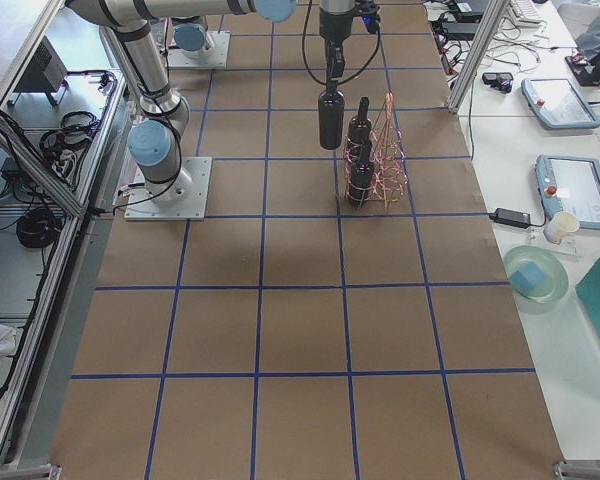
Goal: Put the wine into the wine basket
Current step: 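Carry the bottle with the right gripper and lower it into the basket's empty slot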
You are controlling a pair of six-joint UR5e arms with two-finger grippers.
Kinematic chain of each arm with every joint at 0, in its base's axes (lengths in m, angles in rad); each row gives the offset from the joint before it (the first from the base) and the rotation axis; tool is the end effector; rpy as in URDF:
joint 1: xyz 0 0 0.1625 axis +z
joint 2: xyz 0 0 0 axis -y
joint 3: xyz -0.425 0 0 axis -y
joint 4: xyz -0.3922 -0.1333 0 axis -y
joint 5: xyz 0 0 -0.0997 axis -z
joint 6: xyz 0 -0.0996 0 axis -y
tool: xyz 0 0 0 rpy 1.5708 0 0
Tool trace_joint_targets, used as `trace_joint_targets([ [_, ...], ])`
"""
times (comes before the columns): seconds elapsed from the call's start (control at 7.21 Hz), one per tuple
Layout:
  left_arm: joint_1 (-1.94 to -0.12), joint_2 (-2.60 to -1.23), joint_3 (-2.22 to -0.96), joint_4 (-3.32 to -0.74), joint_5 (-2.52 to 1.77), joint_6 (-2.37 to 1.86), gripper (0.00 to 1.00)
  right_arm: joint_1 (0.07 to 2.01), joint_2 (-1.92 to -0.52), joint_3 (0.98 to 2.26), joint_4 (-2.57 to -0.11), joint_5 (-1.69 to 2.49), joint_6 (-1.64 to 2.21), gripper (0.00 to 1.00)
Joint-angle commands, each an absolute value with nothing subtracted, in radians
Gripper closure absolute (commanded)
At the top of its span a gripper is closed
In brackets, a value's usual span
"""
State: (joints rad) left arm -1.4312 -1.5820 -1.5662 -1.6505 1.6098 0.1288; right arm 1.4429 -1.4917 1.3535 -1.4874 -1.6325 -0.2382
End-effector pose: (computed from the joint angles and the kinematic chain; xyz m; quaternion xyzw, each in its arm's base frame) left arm -0.0603 -0.5010 0.4771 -0.0046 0.9989 0.0454 0.0135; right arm 0.0589 -0.5390 0.5464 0.0542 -0.9977 0.0213 0.0353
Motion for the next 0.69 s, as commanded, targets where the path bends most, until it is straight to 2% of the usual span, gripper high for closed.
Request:
trace_joint_targets([
  [0.0, -1.431, -1.582, -1.568, -1.652, 1.611, 0.129, 0.00, 1.440, -1.376, 1.290, -1.562, -1.631, -0.253, 0.81],
  [0.55, -1.431, -1.583, -1.568, -1.654, 1.612, 0.129, 0.00, 1.442, -1.339, 1.299, -1.597, -1.609, -0.276, 0.81],
])
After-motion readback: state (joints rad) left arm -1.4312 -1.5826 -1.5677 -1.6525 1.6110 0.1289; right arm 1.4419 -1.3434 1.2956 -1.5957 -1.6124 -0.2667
